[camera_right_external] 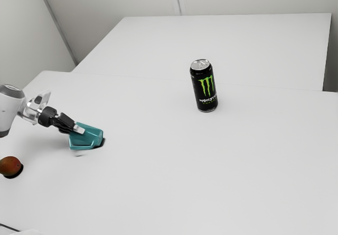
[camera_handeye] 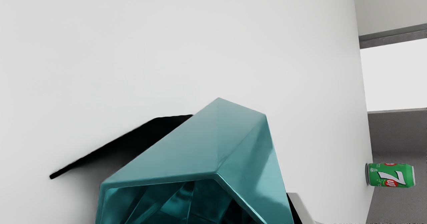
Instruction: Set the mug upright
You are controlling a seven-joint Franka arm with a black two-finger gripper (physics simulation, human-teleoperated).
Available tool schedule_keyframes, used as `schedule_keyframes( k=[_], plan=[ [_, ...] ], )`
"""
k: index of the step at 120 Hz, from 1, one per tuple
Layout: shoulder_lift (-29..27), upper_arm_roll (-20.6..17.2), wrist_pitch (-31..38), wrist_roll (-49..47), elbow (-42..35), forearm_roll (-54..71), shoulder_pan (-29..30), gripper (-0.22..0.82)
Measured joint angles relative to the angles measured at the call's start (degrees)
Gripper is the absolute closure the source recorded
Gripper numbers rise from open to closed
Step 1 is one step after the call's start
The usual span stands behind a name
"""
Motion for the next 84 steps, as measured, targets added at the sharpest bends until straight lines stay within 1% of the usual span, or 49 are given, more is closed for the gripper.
schedule_keyframes(
  k=[19,38,58,64,84],
  plan=[
    [-0.64,0.0,-0.39,0.88,-0.05,-0.01,-0.33,0.75],
    [-3.01,-0.22,-0.38,1.49,-0.61,0.62,-1.19,0.76],
    [-7.95,-0.89,1.0,1.83,-2.85,2.79,-3.38,0.76],
    [-9.42,-1.85,1.8,1.86,-3.75,3.72,-3.69,0.76],
    [-15.84,-8.93,7.29,0.18,-8.32,11.0,-3.8,0.76]
  ],
)
